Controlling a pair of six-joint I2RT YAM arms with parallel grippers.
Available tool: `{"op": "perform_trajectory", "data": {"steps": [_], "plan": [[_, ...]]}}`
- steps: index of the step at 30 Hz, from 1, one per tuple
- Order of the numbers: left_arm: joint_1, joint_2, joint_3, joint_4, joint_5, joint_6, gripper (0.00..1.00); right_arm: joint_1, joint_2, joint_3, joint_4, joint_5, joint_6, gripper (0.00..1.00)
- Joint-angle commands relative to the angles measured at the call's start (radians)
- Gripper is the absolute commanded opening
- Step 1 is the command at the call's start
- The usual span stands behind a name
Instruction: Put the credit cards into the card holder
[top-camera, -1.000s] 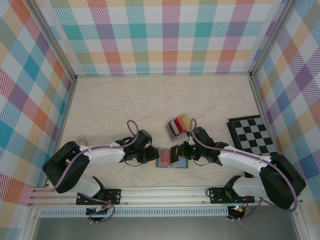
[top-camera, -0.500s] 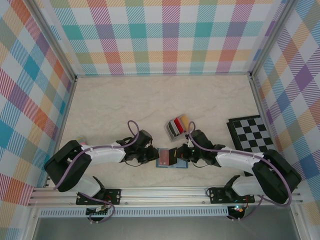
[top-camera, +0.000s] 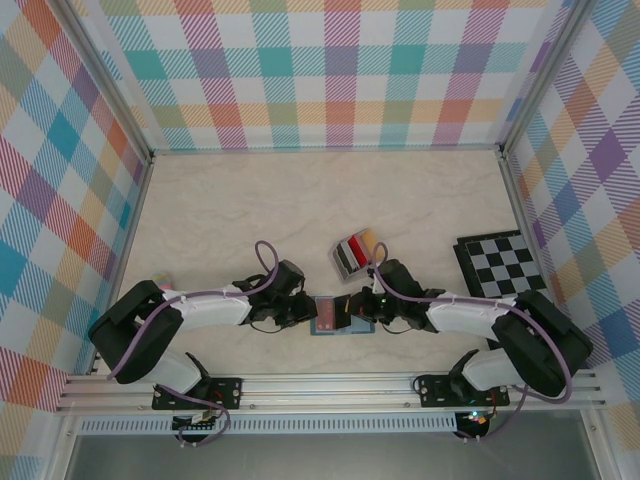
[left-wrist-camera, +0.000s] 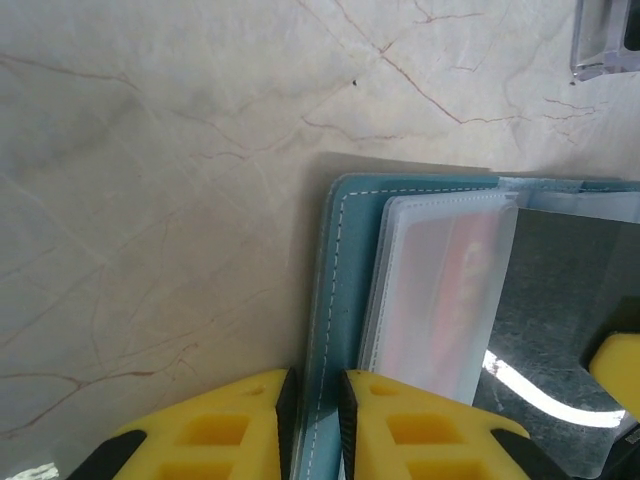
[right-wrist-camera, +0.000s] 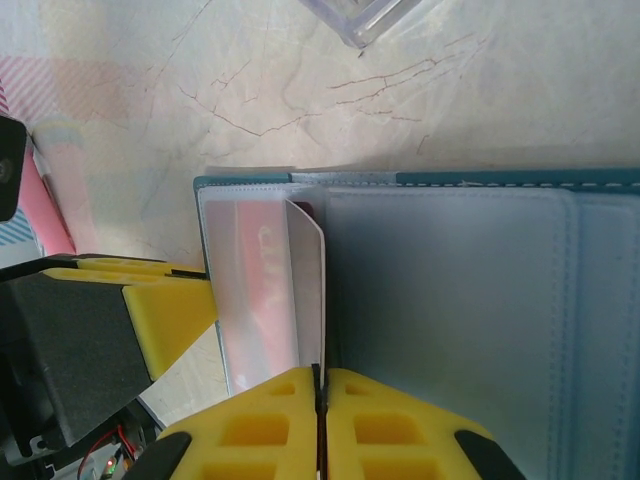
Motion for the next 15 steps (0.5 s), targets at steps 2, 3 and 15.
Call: {"op": "perform_trajectory", "data": {"steps": [2,3,15], "plan": [[-0.016,0.014,-0.016,0.007,0.0,-0.004,0.21,0.012,0.024,0.002,-0.002,-0.015,-0.014,0.08],[-0.016,0.015,-0.015,0.007,0.0,-0.004,0.21,0.012,0.028,0.002,-0.001,-0.022,-0.018,0.08],[-0.016,0.021,-0.004,0.001,-0.004,-0.001,0.2,0.022,0.119,0.057,0.02,-0.088,-0.04,0.11]]}}
